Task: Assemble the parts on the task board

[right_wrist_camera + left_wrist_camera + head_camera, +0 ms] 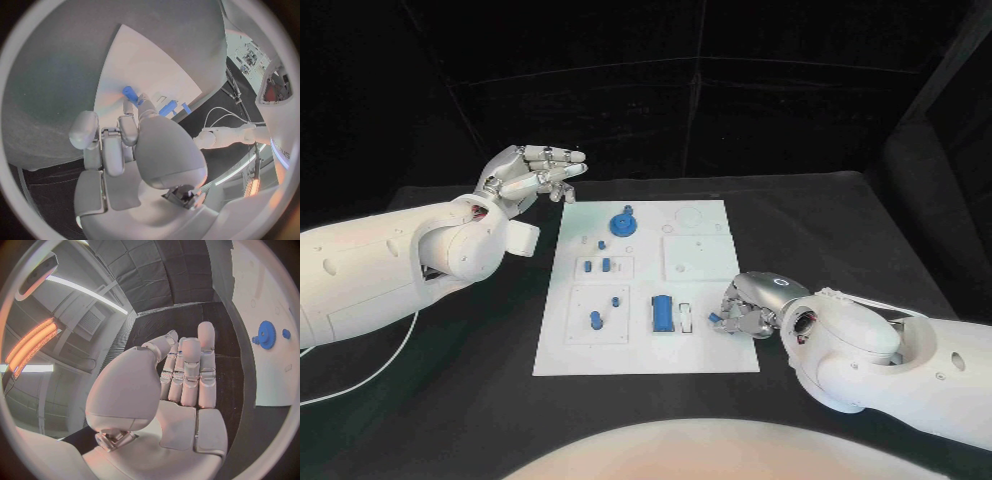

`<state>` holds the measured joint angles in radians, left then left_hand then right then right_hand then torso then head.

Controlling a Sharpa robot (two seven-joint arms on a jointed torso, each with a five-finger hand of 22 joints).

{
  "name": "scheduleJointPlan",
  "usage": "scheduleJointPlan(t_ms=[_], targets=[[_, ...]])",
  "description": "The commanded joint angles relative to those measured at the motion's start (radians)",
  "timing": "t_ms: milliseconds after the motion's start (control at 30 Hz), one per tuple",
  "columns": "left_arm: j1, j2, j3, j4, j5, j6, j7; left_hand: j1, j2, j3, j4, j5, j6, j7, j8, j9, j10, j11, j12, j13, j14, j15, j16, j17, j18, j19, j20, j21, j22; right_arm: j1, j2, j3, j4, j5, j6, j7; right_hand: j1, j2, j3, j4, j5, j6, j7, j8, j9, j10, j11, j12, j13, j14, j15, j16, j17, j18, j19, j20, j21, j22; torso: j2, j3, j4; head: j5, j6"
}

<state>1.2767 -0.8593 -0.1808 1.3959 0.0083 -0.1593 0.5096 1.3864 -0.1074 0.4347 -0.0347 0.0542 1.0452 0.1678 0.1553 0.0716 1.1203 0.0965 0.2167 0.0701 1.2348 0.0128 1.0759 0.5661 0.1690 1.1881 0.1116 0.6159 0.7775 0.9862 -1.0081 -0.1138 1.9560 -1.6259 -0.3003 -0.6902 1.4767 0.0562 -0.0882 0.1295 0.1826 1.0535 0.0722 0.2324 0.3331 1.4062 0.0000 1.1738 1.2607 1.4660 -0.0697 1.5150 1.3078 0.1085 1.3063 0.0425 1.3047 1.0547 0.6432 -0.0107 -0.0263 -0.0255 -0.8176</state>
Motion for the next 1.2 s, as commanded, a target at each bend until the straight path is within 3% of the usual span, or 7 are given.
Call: scheduleJointPlan(t_ms=[33, 200, 433, 533, 900, 1033, 1200], targets=[[0.001, -0.001, 0.001, 0.002, 0.002, 0.011, 0.004, -0.008, 0.009, -0.001, -0.002, 0.004, -0.003, 0.007, -0.001, -0.001, -0.003, 0.005, -0.004, 0.0, -0.003, 0.002, -0.007, -0.001, 0.014, 0.003, 0.002, -0.005, -0.002, 0.002, -0.003, 0.001, 0.013, 0.07, -0.105, 0.007, 0.019, 0.028, 0.009, 0.005, -0.007, -0.001, 0.006, -0.009, -0.002, 0.01, -0.003, 0.005, 0.002, 0.083, 0.002, 0.003, 0.159, -0.009, 0.005, 0.001, 0.004, 0.003, 0.001, -0.0009, 0.0013, 0.006, -0.002], [0.001, -0.003, 0.001, 0.005, 0.002, 0.019, 0.004, -0.01, 0.009, -0.002, 0.0, 0.004, -0.004, 0.007, -0.001, -0.001, -0.004, 0.006, -0.004, 0.0, -0.004, 0.003, -0.007, -0.003, 0.014, 0.003, 0.003, -0.005, -0.002, 0.002, 0.002, 0.001, 0.019, 0.107, -0.189, 0.042, -0.005, 0.02, 0.023, 0.021, -0.049, 0.007, 0.007, -0.019, -0.007, 0.016, -0.002, 0.011, 0.007, 0.084, 0.004, 0.006, 0.164, -0.011, 0.012, 0.003, 0.011, 0.015, 0.002, 0.0001, -0.0004, 0.011, 0.001], [0.001, -0.004, 0.001, 0.007, 0.002, 0.022, 0.006, -0.023, 0.011, -0.007, 0.008, 0.004, -0.006, 0.007, -0.002, -0.002, -0.005, 0.007, -0.005, 0.0, -0.004, 0.004, -0.007, -0.002, 0.013, 0.003, 0.004, -0.008, -0.004, 0.002, 0.019, 0.002, 0.011, 0.169, -0.222, 0.061, -0.02, 0.01, 0.032, 0.029, -0.046, 0.019, 0.004, -0.023, -0.009, 0.024, -0.003, 0.024, 0.017, 0.087, 0.002, 0.012, 0.176, -0.014, 0.021, 0.002, 0.02, 0.032, 0.001, -0.0001, -0.0004, 0.013, 0.0], [0.001, -0.005, 0.001, 0.007, 0.002, 0.022, 0.006, -0.025, 0.012, -0.008, 0.01, 0.004, -0.006, 0.007, -0.002, -0.002, -0.006, 0.007, -0.005, 0.0, -0.003, 0.005, -0.007, -0.001, 0.013, 0.003, 0.005, -0.008, -0.005, 0.002, 0.03, 0.002, 0.002, 0.199, -0.217, 0.06, -0.032, 0.0, 0.036, 0.035, -0.026, 0.026, 0.003, -0.027, -0.011, 0.026, -0.004, 0.026, 0.019, 0.087, 0.002, 0.013, 0.177, -0.014, 0.022, 0.002, 0.021, 0.034, 0.001, 0.0007, -0.0026, 0.016, -0.003], [0.001, -0.005, 0.001, 0.008, 0.002, 0.02, 0.005, -0.039, 0.011, -0.016, 0.019, 0.004, -0.012, 0.009, -0.005, -0.003, -0.011, 0.009, -0.008, 0.0, -0.004, 0.007, -0.007, -0.003, 0.013, 0.004, 0.007, -0.012, -0.008, 0.003, 0.065, 0.002, -0.021, 0.263, -0.144, 0.025, -0.1, -0.016, 0.023, 0.08, 0.037, 0.053, -0.001, -0.033, -0.01, 0.032, -0.007, 0.031, 0.024, 0.088, 0.0, 0.014, 0.18, -0.014, 0.023, 0.001, 0.023, 0.036, 0.001, 0.0004, -0.001, 0.016, -0.006], [0.001, -0.006, 0.001, 0.009, 0.002, 0.02, 0.005, -0.048, 0.01, -0.024, 0.026, 0.003, -0.015, 0.01, -0.006, -0.002, -0.013, 0.009, -0.008, 0.0, -0.004, 0.008, -0.007, -0.003, 0.013, 0.005, 0.008, -0.015, -0.011, 0.003, 0.076, 0.002, -0.029, 0.267, -0.128, 0.012, -0.125, -0.027, 0.006, 0.099, 0.095, 0.069, -0.007, -0.029, -0.004, 0.037, -0.012, 0.038, 0.031, 0.089, -0.003, 0.017, 0.185, -0.014, 0.023, -0.002, 0.023, 0.037, 0.001, 0.0004, -0.0005, 0.017, -0.007], [0.001, -0.006, 0.001, 0.01, 0.002, 0.021, 0.005, -0.05, 0.009, -0.029, 0.028, 0.003, -0.019, 0.01, -0.008, -0.003, -0.017, 0.01, -0.009, 0.0, -0.004, 0.008, -0.007, -0.003, 0.014, 0.005, 0.009, -0.017, -0.013, 0.003, 0.09, 0.002, -0.042, 0.269, -0.128, 0.004, -0.132, -0.029, -0.001, 0.105, 0.104, 0.081, -0.012, -0.023, 0.003, 0.041, -0.015, 0.046, 0.037, 0.089, -0.006, 0.017, 0.186, -0.014, 0.024, -0.004, 0.024, 0.038, 0.001, 0.0002, -0.0011, 0.025, -0.012]])
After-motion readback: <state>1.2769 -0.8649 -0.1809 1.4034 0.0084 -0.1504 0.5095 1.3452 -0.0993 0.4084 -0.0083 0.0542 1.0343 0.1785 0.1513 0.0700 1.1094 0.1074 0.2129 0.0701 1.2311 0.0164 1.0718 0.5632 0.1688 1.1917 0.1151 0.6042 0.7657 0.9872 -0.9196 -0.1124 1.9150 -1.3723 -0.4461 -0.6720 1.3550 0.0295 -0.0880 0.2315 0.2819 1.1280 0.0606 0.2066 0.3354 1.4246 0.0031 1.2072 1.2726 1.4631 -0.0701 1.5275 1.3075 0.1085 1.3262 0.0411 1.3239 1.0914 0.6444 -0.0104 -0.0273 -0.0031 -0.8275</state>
